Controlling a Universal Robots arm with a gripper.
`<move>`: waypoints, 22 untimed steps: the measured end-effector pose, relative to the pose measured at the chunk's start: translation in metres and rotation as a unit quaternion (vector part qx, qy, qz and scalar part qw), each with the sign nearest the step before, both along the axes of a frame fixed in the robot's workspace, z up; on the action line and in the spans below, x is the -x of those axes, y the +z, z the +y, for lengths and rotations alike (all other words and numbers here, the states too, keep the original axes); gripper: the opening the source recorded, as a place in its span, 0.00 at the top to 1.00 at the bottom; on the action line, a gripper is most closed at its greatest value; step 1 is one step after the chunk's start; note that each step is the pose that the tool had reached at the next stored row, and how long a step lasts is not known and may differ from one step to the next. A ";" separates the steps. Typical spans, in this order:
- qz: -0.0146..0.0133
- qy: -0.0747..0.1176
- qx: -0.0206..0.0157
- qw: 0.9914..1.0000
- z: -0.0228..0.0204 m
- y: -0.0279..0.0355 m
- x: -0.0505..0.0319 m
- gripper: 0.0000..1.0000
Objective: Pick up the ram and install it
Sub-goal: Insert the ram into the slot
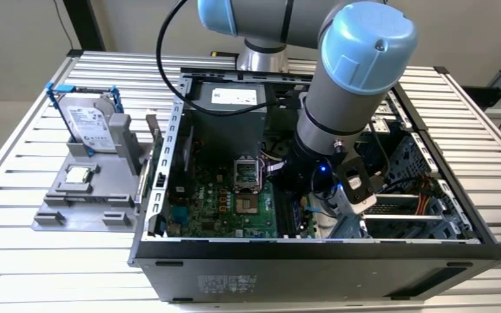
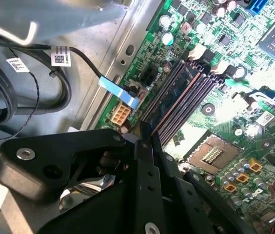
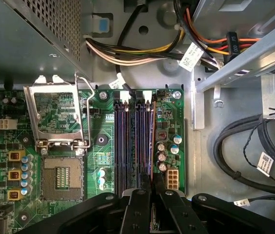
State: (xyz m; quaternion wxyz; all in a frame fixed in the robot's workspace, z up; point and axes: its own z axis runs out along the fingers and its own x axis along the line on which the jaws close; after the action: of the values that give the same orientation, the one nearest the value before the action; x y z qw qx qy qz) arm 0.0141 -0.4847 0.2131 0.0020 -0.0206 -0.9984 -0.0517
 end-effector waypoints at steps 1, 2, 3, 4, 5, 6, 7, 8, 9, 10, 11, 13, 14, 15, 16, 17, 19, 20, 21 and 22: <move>0.000 0.000 0.000 1.000 0.0000 0.0000 0.0000 1.00; 0.000 0.000 0.000 1.000 0.0000 0.0004 0.0000 1.00; 0.000 0.000 0.000 1.000 0.0001 0.0013 0.0000 1.00; 0.000 0.000 0.000 1.000 0.0001 0.0021 0.0000 1.00; 0.000 0.000 -0.001 1.000 0.0000 0.0035 0.0000 1.00; 0.000 0.000 -0.001 1.000 0.0000 0.0055 0.0000 1.00; 0.000 0.000 -0.001 1.000 0.0000 0.0075 0.0000 1.00; 0.000 0.000 -0.001 1.000 0.0000 0.0086 0.0000 1.00; 0.000 0.001 -0.001 1.000 0.0000 0.0089 0.0000 1.00; 0.000 0.001 -0.002 1.000 0.0001 0.0089 0.0000 1.00; 0.000 0.001 -0.002 1.000 0.0001 0.0089 0.0000 1.00; 0.000 0.001 -0.002 1.000 0.0000 0.0091 0.0000 1.00; 0.000 0.001 -0.002 1.000 0.0000 0.0090 0.0000 1.00; 0.000 0.001 -0.001 1.000 0.0000 0.0089 0.0000 1.00; 0.000 0.002 -0.001 1.000 0.0000 0.0089 0.0000 1.00; 0.000 0.003 -0.001 1.000 0.0000 0.0088 0.0000 1.00; 0.000 0.004 -0.002 1.000 0.0000 0.0084 0.0000 1.00; 0.000 0.004 -0.002 1.000 0.0000 0.0081 0.0000 1.00; 0.000 0.004 -0.002 1.000 0.0000 0.0078 0.0000 1.00; 0.000 0.004 -0.002 1.000 0.0000 0.0075 0.0000 1.00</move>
State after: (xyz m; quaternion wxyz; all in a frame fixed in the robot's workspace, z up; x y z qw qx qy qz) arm 0.0141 -0.4847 0.2206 0.0026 -0.0162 -0.9984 -0.0533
